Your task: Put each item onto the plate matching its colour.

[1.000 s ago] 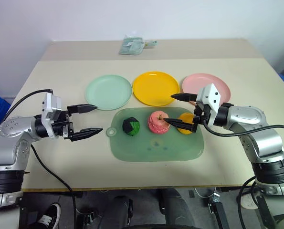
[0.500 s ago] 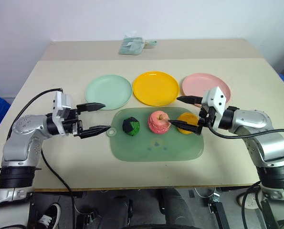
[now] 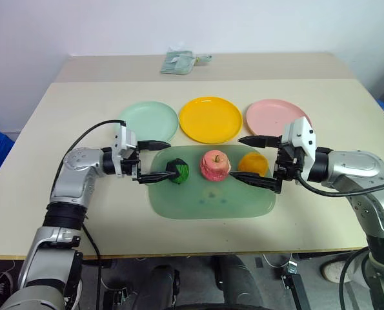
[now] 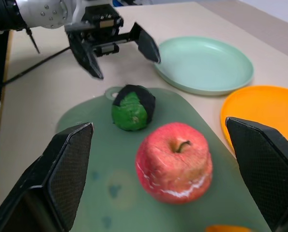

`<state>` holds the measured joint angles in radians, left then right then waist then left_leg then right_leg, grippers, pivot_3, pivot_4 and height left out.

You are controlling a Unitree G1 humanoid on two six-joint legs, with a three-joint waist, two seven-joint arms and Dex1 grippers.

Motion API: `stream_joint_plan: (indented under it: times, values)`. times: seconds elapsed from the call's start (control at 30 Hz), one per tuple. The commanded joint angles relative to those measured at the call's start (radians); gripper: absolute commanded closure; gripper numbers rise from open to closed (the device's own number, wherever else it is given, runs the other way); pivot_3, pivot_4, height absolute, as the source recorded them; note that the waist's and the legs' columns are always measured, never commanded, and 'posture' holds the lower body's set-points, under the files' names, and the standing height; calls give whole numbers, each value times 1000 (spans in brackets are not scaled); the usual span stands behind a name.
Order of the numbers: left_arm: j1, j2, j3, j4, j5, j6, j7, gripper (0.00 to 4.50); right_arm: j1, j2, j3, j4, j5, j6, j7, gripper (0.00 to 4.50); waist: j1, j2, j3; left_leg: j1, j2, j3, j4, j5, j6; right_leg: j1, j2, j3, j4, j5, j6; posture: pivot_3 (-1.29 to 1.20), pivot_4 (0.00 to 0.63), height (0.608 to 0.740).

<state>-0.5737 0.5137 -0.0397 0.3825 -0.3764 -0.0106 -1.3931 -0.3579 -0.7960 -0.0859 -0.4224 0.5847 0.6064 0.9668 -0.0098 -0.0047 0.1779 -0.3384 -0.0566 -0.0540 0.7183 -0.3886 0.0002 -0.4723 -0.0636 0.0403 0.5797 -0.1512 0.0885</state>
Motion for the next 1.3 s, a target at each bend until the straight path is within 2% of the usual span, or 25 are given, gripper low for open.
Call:
stream_joint_plan:
  times: [0.03, 0.17, 0.3, 0.4, 0.47, 0.63, 0.73, 0.83, 1.0, 1.07, 1.17, 1.23, 1.3]
  values:
    - [-32, -22, -36, 47, 59, -83, 0, 0, -7, -11, -27, -39, 13, -1, -15, 37, 0, 0, 0, 0, 0, 0, 0, 0, 0, 0, 0, 0, 0, 0, 0, 0, 150, 740]
    - [-29, -47, -63, 118, 119, -189, 13, 0, -3, -11, -28, -41, 11, -4, -28, 37, -1, 0, 0, 0, 0, 0, 0, 0, 0, 0, 0, 0, 0, 0, 0, 0, 150, 740]
    - [-34, -58, -82, 176, 137, -206, -12, 0, 2, -12, -30, -41, 7, -10, -37, 37, 0, 0, 0, 0, 0, 0, 0, -1, 2, 0, 0, 0, 0, 0, 0, 0, 150, 740]
    - [-48, -85, -69, 217, 142, -245, 25, 818, 2, -13, -31, -39, 4, -15, -41, 0, 0, 0, 0, 0, 0, 0, 0, -2, 4, 0, 0, 0, 0, 0, 0, 0, 150, 740]
    - [-52, -89, -65, 230, 164, -287, 61, 1750, -1, -14, -31, -37, 4, -17, -42, 0, 2, 0, 0, 0, 0, 0, 0, -2, 4, 0, 0, 0, 0, 0, 0, 0, 150, 740]
    - [-70, -95, -23, 237, 159, -357, 167, 1750, -10, -13, -26, -22, -8, -30, -44, 0, 2, 0, 0, 0, 0, 0, 0, -2, 4, 0, 0, 0, 0, 0, 0, 0, 150, 740]
    - [-114, -101, 47, 237, 111, -255, 273, 1750, -15, -3, -24, -17, -16, -39, -51, 0, 1, 0, 0, 0, 0, 0, 0, -2, 4, 0, 0, 0, 0, 0, 0, 0, 150, 740]
    - [-211, -118, 142, 330, 61, -192, 395, 1750, -45, 24, -12, 16, -46, -63, -83, 0, 2, -1, 0, 0, 0, -1, 1, -2, 4, 0, 0, 0, 0, 0, 0, 0, 150, 740]
    - [-318, -143, 223, 508, 135, -256, 743, 1750, -95, 66, 20, 64, -93, -92, -116, 0, 1, -1, 0, 0, 0, -1, 1, 0, -1, 0, 0, 0, 0, 0, 0, 0, 150, 740]
    - [-323, -148, 209, 535, 173, -303, 787, 1750, -101, 71, 25, 70, -99, -97, -112, 0, -1, -1, 0, 0, 0, 0, 0, 0, -1, 0, 0, 0, 0, 0, 0, 0, 150, 740]
    - [-321, -152, 201, 547, 188, -287, 802, 909, -105, 71, 29, 74, -105, -102, -107, 0, 0, -1, 0, -1, -1, 0, -1, 0, -1, -1, 0, 0, 0, 0, 0, 0, 150, 740]
    - [-319, -148, 203, 553, 198, -314, 813, 46, -106, 71, 30, 74, -107, -102, -106, 0, 2, -1, 0, -1, -1, 0, 0, 0, -1, -1, -1, 0, 0, 0, 0, 0, 150, 740]
    - [-313, -139, 205, 548, 206, -349, 813, 46, -106, 70, 30, 72, -107, -99, -106, 0, 2, -1, 0, -1, -1, 0, 0, 0, -1, -1, -1, 0, 0, 0, 0, 0, 150, 740]
